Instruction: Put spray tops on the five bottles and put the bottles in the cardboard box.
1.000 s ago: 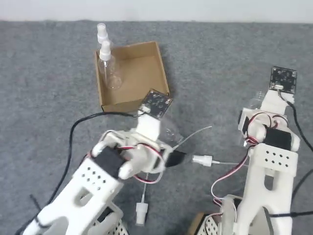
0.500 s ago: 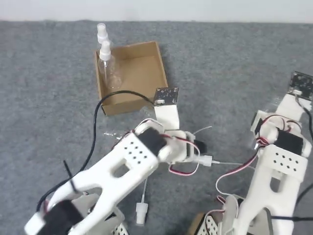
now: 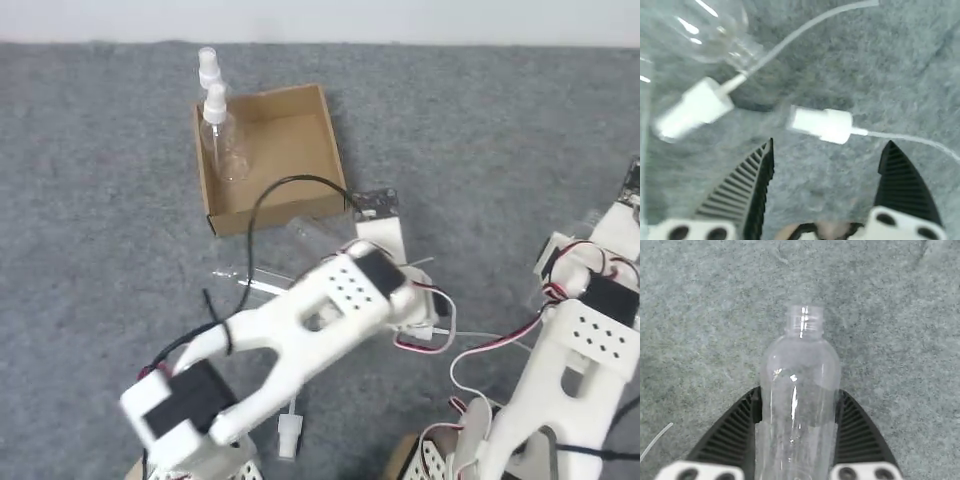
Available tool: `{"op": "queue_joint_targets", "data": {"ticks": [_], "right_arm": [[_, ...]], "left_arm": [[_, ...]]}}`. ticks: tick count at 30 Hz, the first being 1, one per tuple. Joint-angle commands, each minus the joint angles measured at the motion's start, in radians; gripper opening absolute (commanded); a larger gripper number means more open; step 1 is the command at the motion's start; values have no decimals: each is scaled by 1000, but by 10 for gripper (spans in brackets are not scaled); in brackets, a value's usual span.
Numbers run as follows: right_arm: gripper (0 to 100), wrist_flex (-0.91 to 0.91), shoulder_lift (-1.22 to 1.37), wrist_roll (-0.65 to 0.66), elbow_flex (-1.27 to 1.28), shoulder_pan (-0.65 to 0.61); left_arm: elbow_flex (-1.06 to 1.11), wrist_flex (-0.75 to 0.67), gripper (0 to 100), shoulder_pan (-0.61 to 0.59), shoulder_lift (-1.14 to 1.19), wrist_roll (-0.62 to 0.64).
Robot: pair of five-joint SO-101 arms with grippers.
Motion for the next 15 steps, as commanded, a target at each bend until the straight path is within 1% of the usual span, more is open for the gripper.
{"op": "queue_joint_targets", "data": {"ticks": [1, 6, 15], "right_arm": [[34, -27, -41, -9, -71, 12], [34, -27, -41, -9, -71, 12], [34, -27, -41, -9, -71, 12]], "left_arm": [[-107, 3, 312, 46, 43, 75], [-166, 3, 314, 66, 129, 112], [-271, 3, 313, 64, 301, 120]]}}
